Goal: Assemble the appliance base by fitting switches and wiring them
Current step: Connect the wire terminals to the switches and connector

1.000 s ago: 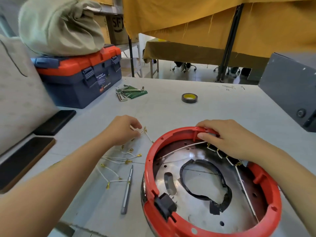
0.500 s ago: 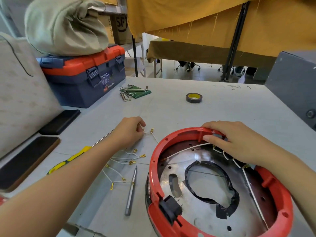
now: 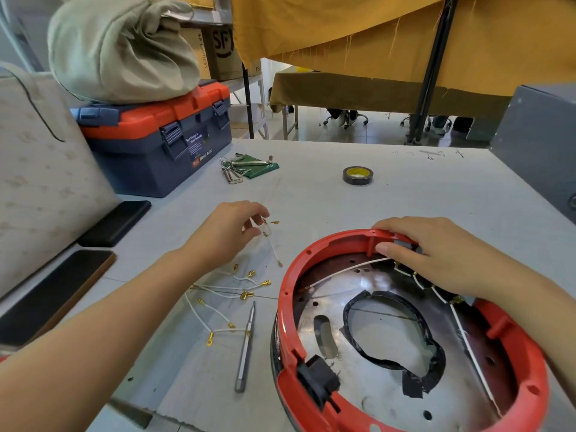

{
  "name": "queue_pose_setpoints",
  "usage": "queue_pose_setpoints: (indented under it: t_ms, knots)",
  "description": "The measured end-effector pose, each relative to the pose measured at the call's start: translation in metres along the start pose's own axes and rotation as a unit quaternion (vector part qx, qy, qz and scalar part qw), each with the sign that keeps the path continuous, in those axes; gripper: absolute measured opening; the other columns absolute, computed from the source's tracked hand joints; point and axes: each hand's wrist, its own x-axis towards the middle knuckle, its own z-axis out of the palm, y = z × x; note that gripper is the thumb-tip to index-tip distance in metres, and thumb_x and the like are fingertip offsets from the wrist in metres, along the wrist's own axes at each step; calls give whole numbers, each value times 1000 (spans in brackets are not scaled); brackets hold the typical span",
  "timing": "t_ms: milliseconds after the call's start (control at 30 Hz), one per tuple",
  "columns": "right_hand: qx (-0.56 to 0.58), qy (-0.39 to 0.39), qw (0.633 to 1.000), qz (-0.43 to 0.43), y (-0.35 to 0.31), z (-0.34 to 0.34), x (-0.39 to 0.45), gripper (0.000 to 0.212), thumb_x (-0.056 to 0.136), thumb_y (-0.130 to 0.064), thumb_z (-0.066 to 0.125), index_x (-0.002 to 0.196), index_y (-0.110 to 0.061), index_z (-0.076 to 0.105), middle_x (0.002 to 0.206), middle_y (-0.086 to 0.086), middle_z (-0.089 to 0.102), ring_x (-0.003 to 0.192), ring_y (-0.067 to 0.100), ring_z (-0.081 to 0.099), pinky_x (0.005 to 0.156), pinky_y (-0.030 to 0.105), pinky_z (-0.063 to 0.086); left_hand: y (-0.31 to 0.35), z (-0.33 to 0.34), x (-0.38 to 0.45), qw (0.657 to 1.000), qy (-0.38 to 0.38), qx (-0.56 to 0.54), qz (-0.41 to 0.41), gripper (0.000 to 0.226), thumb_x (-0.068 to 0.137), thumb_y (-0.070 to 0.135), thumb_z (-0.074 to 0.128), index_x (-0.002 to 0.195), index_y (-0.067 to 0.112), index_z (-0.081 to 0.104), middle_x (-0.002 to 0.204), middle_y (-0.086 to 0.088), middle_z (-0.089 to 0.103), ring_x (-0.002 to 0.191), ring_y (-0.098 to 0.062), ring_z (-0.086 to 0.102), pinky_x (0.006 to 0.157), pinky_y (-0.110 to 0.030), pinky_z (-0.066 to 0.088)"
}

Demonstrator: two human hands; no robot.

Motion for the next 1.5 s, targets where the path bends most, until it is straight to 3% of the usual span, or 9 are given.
queue_pose_setpoints:
  t_ms: [233, 533, 733, 833, 933, 1067, 1267, 1400, 1500]
  knots:
    - [0, -8, 1000, -2, -1, -1, 0, 53, 82, -61, 34, 124, -36, 53, 108, -14, 61, 97, 7, 54, 85, 27, 45, 0, -9, 3, 995, -89, 48, 12, 40, 91, 4, 57, 126, 21, 53, 118, 13, 62, 84, -13, 52, 77, -17, 34]
    - [-14, 1, 1000, -2, 1, 0, 1, 42, 89, -53, 40, 125, -34, 52, 109, -12, 61, 96, 8, 53, 86, 30, 45, 4, -10, 8, 992, -93, 85, -14, 32, 90, 6, 60, 121, 14, 58, 119, -1, 59, 86, -15, 55, 78, -17, 35]
    - [22, 3, 1000, 13, -3, -3, -1, 34, 93, -46, 42, 122, -35, 56, 105, -14, 64, 93, 4, 56, 80, 21, 43, 22, -16, 6, 997, -28, -47, -49, 17, 89, 11, 63, 105, 17, 66, 95, 1, 67, 79, -10, 57, 76, -19, 44]
    - [107, 34, 992, 57, 0, -8, -1, 27, 96, -37, 45, 118, -34, 61, 108, -13, 65, 101, 5, 57, 82, 17, 40, 43, -21, 5, 989, -32, -139, -47, 18, 87, 12, 65, 100, 24, 64, 86, 4, 70, 75, -5, 61, 69, -9, 46]
    - [243, 71, 962, 103, 3, -12, -2, 24, 98, -24, 46, 108, -24, 68, 107, -11, 68, 101, 4, 60, 89, 19, 43, 68, -24, 4, 976, -50, -207, -37, 16, 87, 11, 65, 95, 25, 66, 86, 4, 71, 78, -8, 64, 66, -10, 48]
    - [368, 102, 914, 138, 3, -15, -5, 25, 99, -14, 44, 100, -11, 69, 101, 1, 70, 89, 7, 66, 74, 12, 52, 93, -25, 1, 962, -67, -265, -27, 16, 86, 10, 65, 91, 24, 71, 87, 0, 73, 74, -15, 65, 73, -25, 54]
    - [342, 65, 930, 120, 10, -17, -12, 18, 95, -17, 52, 104, -17, 68, 96, -5, 71, 81, -4, 65, 65, 3, 46, 122, -24, 1, 939, -81, -334, -24, 12, 83, 12, 69, 87, 22, 74, 81, -6, 74, 81, -20, 70, 84, -30, 53]
    - [337, 54, 934, 108, 14, -11, -16, 16, 90, -17, 61, 103, -21, 69, 95, -4, 71, 88, 8, 65, 73, 9, 49, 136, -16, 2, 926, -94, -366, -31, 11, 82, 2, 68, 87, 11, 70, 77, -9, 74, 68, -11, 68, 75, -22, 54]
    - [326, 55, 938, 100, 15, -8, -16, 17, 87, -15, 65, 101, -25, 68, 94, -8, 71, 88, 9, 67, 79, 19, 50, 141, -9, 4, 924, -109, -364, -37, 15, 80, 5, 71, 93, 10, 65, 82, -16, 73, 72, -20, 67, 84, -37, 53]
